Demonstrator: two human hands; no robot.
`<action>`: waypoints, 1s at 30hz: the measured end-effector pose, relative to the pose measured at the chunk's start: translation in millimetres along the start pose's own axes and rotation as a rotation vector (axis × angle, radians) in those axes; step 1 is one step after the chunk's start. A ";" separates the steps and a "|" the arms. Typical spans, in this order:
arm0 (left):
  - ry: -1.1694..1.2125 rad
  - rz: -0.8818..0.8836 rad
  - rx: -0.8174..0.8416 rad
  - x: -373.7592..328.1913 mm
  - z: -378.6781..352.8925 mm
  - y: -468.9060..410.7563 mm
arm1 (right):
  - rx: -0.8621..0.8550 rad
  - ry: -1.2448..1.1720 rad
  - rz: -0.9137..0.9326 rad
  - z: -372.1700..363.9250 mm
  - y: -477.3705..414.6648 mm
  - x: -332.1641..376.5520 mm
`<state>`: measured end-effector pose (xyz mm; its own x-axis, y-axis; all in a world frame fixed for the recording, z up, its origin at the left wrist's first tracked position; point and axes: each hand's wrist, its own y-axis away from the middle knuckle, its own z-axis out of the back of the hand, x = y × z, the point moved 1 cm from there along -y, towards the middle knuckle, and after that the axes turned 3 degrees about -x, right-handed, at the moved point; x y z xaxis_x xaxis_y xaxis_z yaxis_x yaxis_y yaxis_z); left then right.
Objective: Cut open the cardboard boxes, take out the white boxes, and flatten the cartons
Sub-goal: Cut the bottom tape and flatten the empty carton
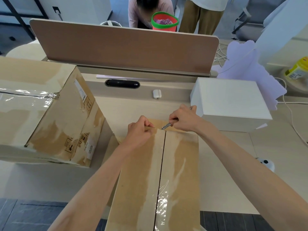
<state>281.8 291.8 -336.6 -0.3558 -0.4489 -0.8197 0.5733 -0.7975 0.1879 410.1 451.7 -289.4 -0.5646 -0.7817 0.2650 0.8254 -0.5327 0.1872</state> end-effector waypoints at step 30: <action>0.033 0.073 0.014 3.8 5.7 -5.9 | -0.061 -0.059 -0.036 -8.6 -4.3 5.4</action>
<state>272.9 292.6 -337.7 -0.2886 -0.4924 -0.8212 0.5859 -0.7691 0.2553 403.6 447.0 -296.9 -0.5918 -0.7419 0.3151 0.8022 -0.5803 0.1404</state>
